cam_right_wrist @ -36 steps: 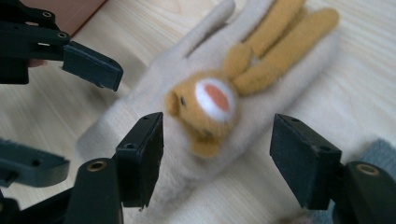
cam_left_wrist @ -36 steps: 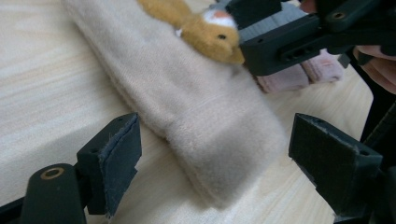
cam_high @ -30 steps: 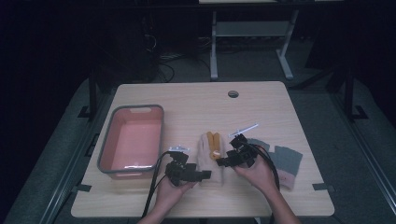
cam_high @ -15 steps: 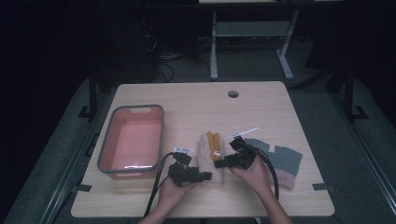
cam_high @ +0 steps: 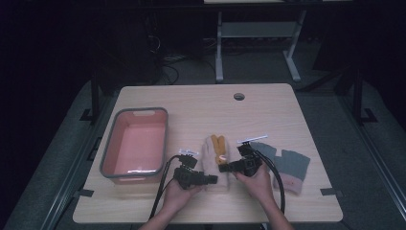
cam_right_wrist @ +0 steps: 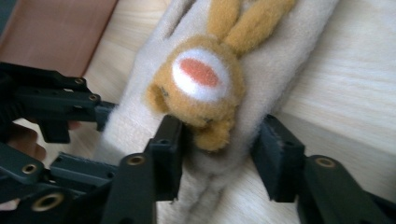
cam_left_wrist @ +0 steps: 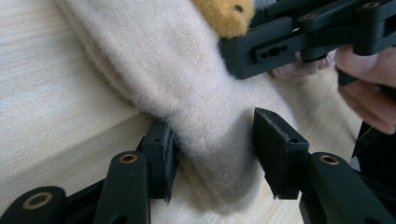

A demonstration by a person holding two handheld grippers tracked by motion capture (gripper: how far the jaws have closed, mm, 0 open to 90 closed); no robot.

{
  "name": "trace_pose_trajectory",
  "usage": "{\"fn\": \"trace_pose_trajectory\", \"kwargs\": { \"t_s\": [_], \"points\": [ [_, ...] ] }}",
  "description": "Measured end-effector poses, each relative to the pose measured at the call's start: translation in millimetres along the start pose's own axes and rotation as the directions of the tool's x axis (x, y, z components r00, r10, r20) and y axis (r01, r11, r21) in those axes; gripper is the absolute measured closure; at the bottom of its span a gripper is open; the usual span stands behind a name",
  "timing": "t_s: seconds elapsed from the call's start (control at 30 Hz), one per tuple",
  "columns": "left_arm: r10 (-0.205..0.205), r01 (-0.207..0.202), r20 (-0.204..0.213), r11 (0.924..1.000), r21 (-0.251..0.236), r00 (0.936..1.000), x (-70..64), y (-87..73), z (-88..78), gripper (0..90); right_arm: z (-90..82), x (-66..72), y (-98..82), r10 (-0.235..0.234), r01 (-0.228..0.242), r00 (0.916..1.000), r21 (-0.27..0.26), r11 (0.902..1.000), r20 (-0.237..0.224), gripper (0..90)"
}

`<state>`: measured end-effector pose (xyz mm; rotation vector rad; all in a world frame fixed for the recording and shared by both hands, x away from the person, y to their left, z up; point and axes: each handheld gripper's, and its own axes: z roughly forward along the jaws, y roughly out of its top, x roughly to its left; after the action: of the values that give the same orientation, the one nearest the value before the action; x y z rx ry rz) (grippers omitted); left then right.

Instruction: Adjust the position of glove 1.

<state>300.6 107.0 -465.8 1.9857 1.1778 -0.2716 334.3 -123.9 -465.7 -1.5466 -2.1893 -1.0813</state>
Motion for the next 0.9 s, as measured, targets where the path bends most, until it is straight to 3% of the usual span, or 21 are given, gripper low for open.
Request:
{"fn": "trace_pose_trajectory", "kwargs": {
  "t_s": [0.1,0.33,0.43,0.5,0.63,0.7,0.9],
  "points": [
    [-0.018,0.018,0.017,0.9998,-0.001,0.9997,2.5,1.2,1.1,53.8,2.4,-0.3,-3.2,0.005,-0.005,1.0000,-0.028,0.9996,-0.009,62.7],
    [-0.046,0.046,0.035,0.9989,0.005,0.9983,5.5,3.6,3.1,58.3,6.1,-0.6,-4.5,0.030,-0.031,0.9992,-0.028,0.9991,-0.027,70.8],
    [-0.097,0.097,0.072,0.9953,-0.001,0.9927,10.9,4.1,4.4,61.3,6.5,-2.6,-3.9,0.056,-0.056,0.9973,-0.016,0.9983,-0.047,76.1],
    [-0.105,0.105,0.075,0.9945,0.002,0.9917,11.8,4.5,4.4,62.3,6.5,-3.2,-3.6,0.059,-0.060,0.9965,-0.018,0.9980,-0.059,78.7],
    [-0.098,0.099,0.078,0.9951,0.001,0.9921,13.0,4.8,3.6,64.0,5.5,-7.1,-2.6,0.068,-0.070,0.9933,-0.014,0.9975,-0.093,81.2],
    [-0.110,0.111,0.082,0.9938,0.001,0.9905,13.0,5.1,3.4,64.7,4.5,-7.0,-2.5,0.071,-0.073,0.9925,-0.019,0.9972,-0.099,82.0],
    [-0.090,0.091,0.075,0.9959,-0.005,0.9931,12.1,6.4,0.4,65.5,0.8,-6.1,-1.7,0.059,-0.062,0.9924,-0.029,0.9976,-0.108,83.0]
  ]
}}
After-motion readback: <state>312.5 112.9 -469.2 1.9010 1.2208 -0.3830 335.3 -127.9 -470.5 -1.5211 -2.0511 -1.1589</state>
